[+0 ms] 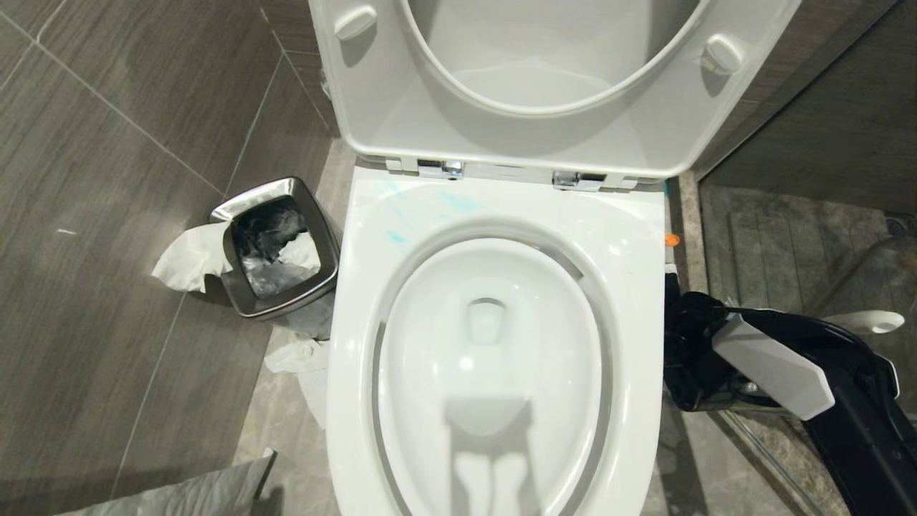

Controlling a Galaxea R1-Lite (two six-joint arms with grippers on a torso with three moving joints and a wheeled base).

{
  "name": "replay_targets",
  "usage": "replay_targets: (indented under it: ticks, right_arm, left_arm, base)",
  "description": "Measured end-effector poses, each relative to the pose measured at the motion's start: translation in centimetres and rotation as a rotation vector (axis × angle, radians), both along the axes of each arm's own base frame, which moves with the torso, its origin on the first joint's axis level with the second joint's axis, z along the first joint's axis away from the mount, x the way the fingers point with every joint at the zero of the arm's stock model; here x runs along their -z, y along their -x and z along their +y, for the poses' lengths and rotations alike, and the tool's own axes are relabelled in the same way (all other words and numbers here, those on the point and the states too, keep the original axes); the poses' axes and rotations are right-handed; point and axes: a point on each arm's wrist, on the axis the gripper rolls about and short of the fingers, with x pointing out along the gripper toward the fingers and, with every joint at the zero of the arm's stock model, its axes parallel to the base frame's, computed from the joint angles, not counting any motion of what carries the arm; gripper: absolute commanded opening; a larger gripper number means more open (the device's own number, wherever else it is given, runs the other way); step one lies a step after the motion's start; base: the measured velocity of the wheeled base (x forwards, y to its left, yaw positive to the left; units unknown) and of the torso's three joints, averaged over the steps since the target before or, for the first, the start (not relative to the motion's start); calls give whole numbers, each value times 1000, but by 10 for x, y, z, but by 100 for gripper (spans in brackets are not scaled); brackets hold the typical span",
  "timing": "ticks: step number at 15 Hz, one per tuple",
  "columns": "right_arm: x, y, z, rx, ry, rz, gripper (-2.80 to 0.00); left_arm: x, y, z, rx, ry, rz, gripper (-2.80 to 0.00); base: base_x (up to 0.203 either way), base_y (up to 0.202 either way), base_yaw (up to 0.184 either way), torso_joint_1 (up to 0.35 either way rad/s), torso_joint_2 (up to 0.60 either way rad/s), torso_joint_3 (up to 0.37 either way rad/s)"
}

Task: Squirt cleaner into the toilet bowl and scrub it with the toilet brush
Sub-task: Pour in the cleaning agent

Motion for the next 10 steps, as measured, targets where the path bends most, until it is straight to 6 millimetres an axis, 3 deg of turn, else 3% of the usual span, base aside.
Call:
replay_targets:
  ticks: [5, 10]
  right_arm:
    - [-9, 11, 0, 23, -2, 32, 0]
    - [-22, -3, 4, 75, -17, -58, 0]
  left_arm:
    - [0, 0, 0, 0, -1, 0, -280]
    - [0, 0, 0, 0, 0, 0, -280]
  base:
    - [0, 0, 0, 0, 0, 0]
    - [0, 0, 0, 0, 0, 0]
